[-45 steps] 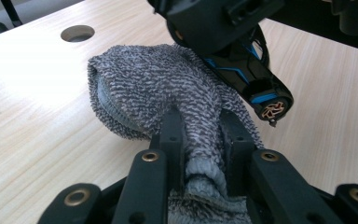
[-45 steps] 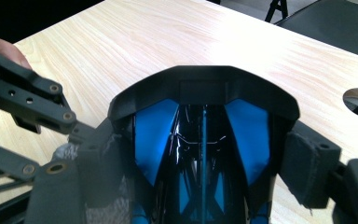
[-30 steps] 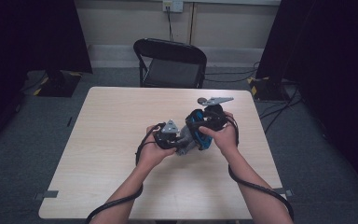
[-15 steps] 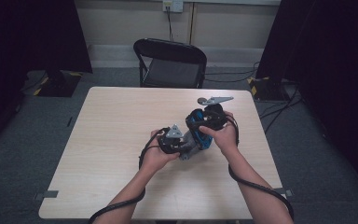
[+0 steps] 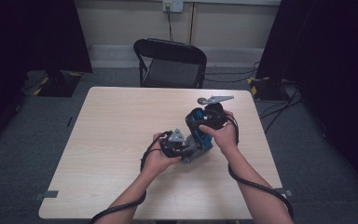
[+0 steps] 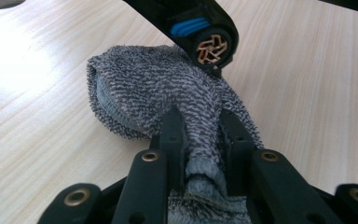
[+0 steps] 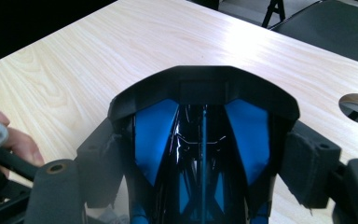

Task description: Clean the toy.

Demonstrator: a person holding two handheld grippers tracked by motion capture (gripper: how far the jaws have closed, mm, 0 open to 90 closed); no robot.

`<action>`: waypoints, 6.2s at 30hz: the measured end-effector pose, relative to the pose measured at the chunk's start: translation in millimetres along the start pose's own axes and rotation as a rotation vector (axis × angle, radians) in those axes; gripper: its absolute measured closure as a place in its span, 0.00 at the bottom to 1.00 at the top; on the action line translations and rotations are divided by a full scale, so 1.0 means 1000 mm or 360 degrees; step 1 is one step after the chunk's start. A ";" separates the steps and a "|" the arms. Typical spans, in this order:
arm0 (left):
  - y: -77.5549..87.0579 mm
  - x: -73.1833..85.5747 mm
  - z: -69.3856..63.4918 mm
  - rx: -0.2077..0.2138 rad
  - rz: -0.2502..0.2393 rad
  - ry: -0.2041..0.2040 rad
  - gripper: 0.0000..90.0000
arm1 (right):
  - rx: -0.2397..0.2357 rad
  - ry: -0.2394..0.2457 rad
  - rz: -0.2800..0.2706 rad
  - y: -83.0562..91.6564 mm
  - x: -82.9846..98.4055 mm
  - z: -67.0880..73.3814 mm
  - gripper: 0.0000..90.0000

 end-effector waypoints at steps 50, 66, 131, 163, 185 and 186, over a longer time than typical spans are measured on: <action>0.003 0.007 -0.024 0.0131 0.0008 -0.0080 0.83 | 0.0009 -0.0037 -0.0083 0.009 -0.010 -0.005 0.28; 0.062 0.008 0.035 -0.0177 -0.0062 0.0037 0.83 | 0.0007 -0.0045 -0.0054 0.013 0.005 -0.010 0.28; 0.055 -0.044 0.048 -0.0245 -0.0171 0.0031 0.83 | -0.0032 0.0008 0.0000 0.003 0.021 0.003 0.28; 0.042 -0.035 0.038 -0.0221 -0.0117 0.0016 0.83 | -0.0031 0.0007 -0.0024 0.003 0.016 0.006 0.28; 0.028 -0.026 0.026 -0.0157 -0.0081 0.0000 0.83 | -0.0021 -0.0009 -0.0046 0.003 0.009 0.006 0.28; 0.028 -0.026 0.026 -0.0155 -0.0081 0.0002 0.83 | -0.0019 -0.0004 -0.0040 0.003 0.008 0.006 0.28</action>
Point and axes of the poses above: each handheld gripper's, and its own axes: y roughly backward along the jaws, x roughly out of its underside, z roughly to its left, the point moved 4 cm from there along -y, roughly forward along the jaws, and after that the axes turned 2 degrees about -y, right-handed, at the moved point
